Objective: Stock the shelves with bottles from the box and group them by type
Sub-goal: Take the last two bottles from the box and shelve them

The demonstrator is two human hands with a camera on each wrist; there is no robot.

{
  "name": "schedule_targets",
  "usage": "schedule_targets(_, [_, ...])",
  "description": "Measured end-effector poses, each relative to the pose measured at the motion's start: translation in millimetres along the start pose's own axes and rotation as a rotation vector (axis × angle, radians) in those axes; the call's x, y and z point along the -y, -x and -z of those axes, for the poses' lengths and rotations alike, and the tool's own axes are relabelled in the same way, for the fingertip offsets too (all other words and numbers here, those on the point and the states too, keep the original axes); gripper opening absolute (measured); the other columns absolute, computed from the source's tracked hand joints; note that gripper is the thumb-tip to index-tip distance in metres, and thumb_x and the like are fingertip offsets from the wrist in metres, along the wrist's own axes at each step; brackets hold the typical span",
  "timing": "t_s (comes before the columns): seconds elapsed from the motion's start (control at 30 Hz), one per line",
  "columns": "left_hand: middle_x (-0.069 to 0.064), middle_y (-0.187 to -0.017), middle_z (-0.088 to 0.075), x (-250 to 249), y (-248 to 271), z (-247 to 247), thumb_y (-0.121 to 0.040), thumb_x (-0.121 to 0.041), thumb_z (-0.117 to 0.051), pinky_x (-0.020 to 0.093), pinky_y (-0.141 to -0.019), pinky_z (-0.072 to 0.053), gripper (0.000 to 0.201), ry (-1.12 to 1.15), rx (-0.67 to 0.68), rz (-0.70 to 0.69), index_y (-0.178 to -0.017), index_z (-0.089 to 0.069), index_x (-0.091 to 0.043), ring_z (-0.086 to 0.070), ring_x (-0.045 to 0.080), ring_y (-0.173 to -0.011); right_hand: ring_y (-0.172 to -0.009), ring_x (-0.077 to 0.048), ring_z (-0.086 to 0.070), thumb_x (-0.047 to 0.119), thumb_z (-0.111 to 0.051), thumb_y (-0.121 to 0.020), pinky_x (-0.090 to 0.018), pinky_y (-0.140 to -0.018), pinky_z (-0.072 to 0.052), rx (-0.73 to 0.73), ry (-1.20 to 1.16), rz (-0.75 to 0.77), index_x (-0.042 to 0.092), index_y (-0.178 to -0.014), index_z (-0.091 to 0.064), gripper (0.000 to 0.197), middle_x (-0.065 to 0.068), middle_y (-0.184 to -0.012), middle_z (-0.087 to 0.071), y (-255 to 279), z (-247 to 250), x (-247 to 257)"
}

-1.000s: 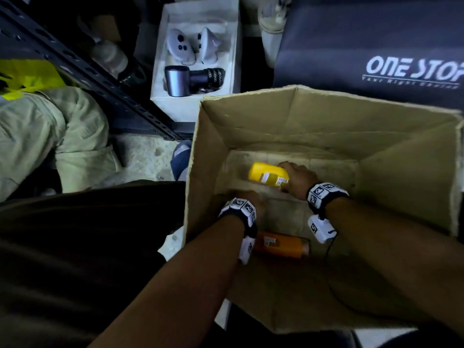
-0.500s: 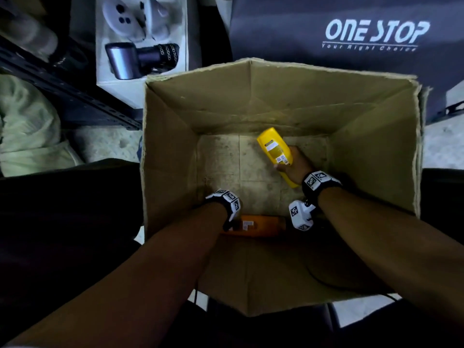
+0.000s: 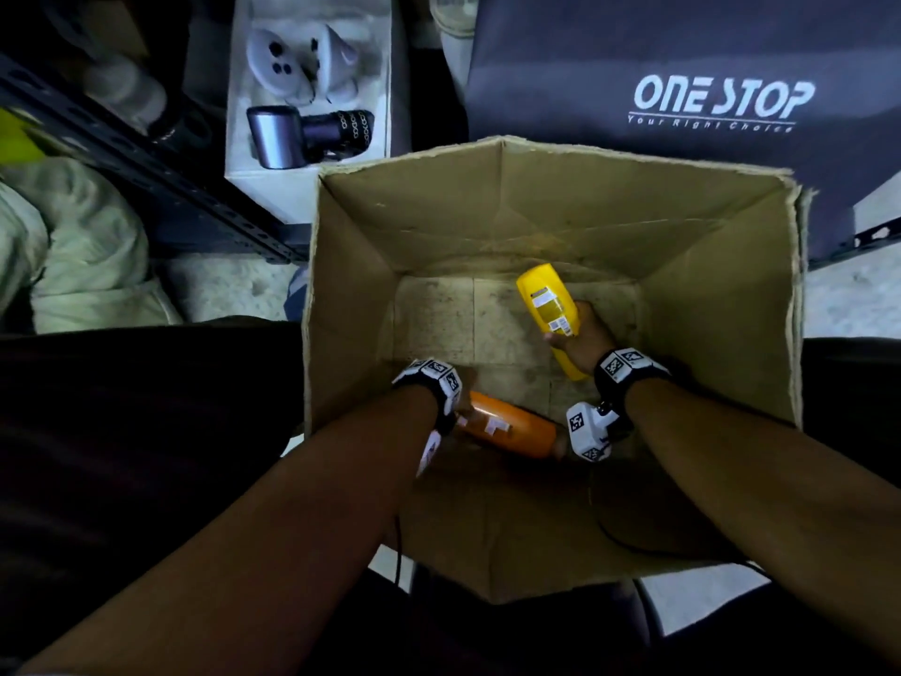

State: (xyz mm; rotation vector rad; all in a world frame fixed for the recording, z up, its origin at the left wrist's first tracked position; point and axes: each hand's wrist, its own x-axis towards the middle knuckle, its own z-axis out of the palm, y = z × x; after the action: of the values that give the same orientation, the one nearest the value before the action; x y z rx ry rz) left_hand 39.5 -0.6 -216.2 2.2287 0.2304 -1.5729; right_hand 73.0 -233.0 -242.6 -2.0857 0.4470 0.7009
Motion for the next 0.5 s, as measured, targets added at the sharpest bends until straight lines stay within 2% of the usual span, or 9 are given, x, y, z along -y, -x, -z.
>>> schedule_targets(0.03, [0.018,-0.157,-0.04,-3,3,6,-0.106,-0.015,-0.049,0.008,-0.053,-0.036,0.049,0.058,-0.031,-0.032,-0.152,-0.038,-0.002,-0.049,0.021,-0.13,-0.12,-0.037,-0.058,0.011,-0.077,-0.087,-0.043,-0.099,-0.047,-0.002,-0.016,-0.003,0.002,-0.139,-0.042,0.063,-0.021,-0.134,-0.058,2,1,2])
schedule_targets(0.07, [0.018,-0.156,-0.04,-9,10,14,-0.105,-0.017,-0.051,0.004,-0.054,-0.038,0.051,0.129,-0.066,-0.047,-0.152,-0.037,-0.002,-0.049,0.018,-0.122,-0.121,-0.037,-0.057,0.01,-0.076,-0.088,-0.041,-0.099,-0.046,-0.002,-0.035,-0.006,0.002,-0.14,-0.04,0.064,-0.02,-0.136,-0.057,5,2,4])
schedule_targets(0.1, [0.018,-0.154,-0.041,-12,11,19,-0.104,-0.025,-0.056,0.007,-0.064,-0.043,0.056,0.184,-0.11,-0.065,-0.151,-0.038,-0.002,-0.049,0.019,-0.119,-0.122,-0.036,-0.057,0.009,-0.075,-0.088,-0.039,-0.098,-0.045,-0.007,-0.058,-0.007,0.002,-0.142,-0.038,0.065,-0.02,-0.137,-0.056,9,3,6])
schedule_targets(0.17, [0.016,-0.146,-0.047,-20,20,29,-0.093,-0.047,-0.067,0.027,-0.094,-0.049,0.072,0.209,-0.204,-0.06,-0.146,-0.043,-0.004,-0.053,0.028,-0.124,-0.121,-0.035,-0.057,0.008,-0.075,-0.089,-0.034,-0.092,-0.044,-0.03,-0.106,-0.007,0.002,-0.141,-0.037,0.065,-0.021,-0.135,-0.057,14,6,8])
schedule_targets(0.2, [0.015,-0.142,-0.051,-24,24,32,-0.088,-0.05,-0.072,0.037,-0.099,-0.05,0.075,0.218,-0.212,-0.048,-0.142,-0.046,-0.004,-0.055,0.032,-0.123,-0.119,-0.034,-0.058,0.008,-0.075,-0.089,-0.031,-0.087,-0.041,-0.046,-0.122,-0.012,0.002,-0.14,-0.037,0.064,-0.02,-0.133,-0.058,17,8,9])
schedule_targets(0.27, [0.014,-0.13,-0.059,-28,23,35,-0.084,-0.042,-0.079,0.047,-0.094,-0.056,0.065,0.336,-0.212,-0.064,-0.131,-0.054,-0.005,-0.062,0.034,-0.114,-0.115,-0.032,-0.059,0.012,-0.075,-0.089,-0.028,-0.084,-0.038,-0.075,-0.136,-0.031,0.004,-0.138,-0.039,0.061,-0.018,-0.13,-0.059,22,10,10])
schedule_targets(0.33, [0.013,-0.122,-0.066,-32,21,33,-0.084,-0.029,-0.081,0.047,-0.089,-0.06,0.048,0.535,-0.196,-0.071,-0.12,-0.06,-0.004,-0.067,0.031,-0.105,-0.114,-0.032,-0.059,0.015,-0.075,-0.09,-0.029,-0.084,-0.038,-0.094,-0.147,-0.049,0.005,-0.137,-0.04,0.06,-0.017,-0.128,-0.06,25,11,8])
schedule_targets(0.4, [0.016,-0.121,-0.07,-36,21,29,-0.084,-0.023,-0.081,0.047,-0.091,-0.059,0.043,0.686,-0.17,-0.075,-0.118,-0.064,-0.002,-0.07,0.03,-0.106,-0.114,-0.033,-0.06,0.016,-0.075,-0.09,-0.03,-0.085,-0.039,-0.101,-0.157,-0.068,0.006,-0.137,-0.04,0.059,-0.017,-0.127,-0.061,26,12,4])
schedule_targets(0.5, [0.016,-0.122,-0.069,-44,20,24,-0.084,-0.025,-0.081,0.048,-0.095,-0.058,0.043,0.764,-0.175,-0.071,-0.118,-0.063,-0.005,-0.069,0.03,-0.111,-0.115,-0.034,-0.06,0.017,-0.075,-0.09,-0.034,-0.087,-0.042,-0.115,-0.156,-0.092,0.006,-0.138,-0.04,0.061,-0.017,-0.128,-0.061,25,12,0])
